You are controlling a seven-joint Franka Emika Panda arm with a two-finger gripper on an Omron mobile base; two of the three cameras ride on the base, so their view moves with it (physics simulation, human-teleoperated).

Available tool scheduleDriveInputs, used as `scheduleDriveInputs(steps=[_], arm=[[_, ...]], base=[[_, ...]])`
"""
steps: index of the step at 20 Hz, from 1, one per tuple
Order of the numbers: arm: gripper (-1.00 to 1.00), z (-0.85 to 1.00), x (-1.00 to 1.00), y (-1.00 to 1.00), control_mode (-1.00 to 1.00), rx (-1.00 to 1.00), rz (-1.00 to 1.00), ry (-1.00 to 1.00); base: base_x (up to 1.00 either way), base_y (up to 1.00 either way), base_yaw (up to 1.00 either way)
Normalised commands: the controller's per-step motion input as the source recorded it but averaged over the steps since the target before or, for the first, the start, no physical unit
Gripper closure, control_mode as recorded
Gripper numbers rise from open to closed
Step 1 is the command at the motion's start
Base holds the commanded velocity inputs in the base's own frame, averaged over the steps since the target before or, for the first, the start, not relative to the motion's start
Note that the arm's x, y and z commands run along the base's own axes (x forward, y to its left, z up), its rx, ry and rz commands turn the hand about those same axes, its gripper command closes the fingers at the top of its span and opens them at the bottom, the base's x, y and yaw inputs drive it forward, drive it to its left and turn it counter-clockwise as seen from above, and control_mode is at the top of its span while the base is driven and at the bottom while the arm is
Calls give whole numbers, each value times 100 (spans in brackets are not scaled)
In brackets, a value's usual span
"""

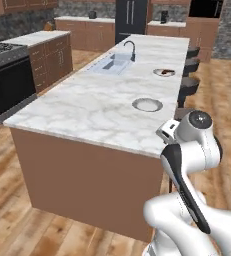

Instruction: Take the chicken drumsticks from the pan and place one on each plate on the dining counter.

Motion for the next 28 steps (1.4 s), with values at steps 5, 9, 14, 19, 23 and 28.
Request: scheduleDriveInputs(steps=[5, 9, 14, 19, 23, 28], arm=[[-100, 0, 0, 0, 100, 0, 0, 0], [-100, 0, 0, 0, 100, 0, 0, 0], [-100, 0, 0, 0, 100, 0, 0, 0], [-100, 0, 0, 0, 100, 0, 0, 0], [-100, 0, 0, 0, 100, 0, 0, 0], [-100, 0, 0, 0, 100, 0, 0, 0]], base=[[3, 100, -34], [9, 100, -35], [8, 100, -34], [8, 100, -32], [1, 100, -15], [3, 100, 0]])
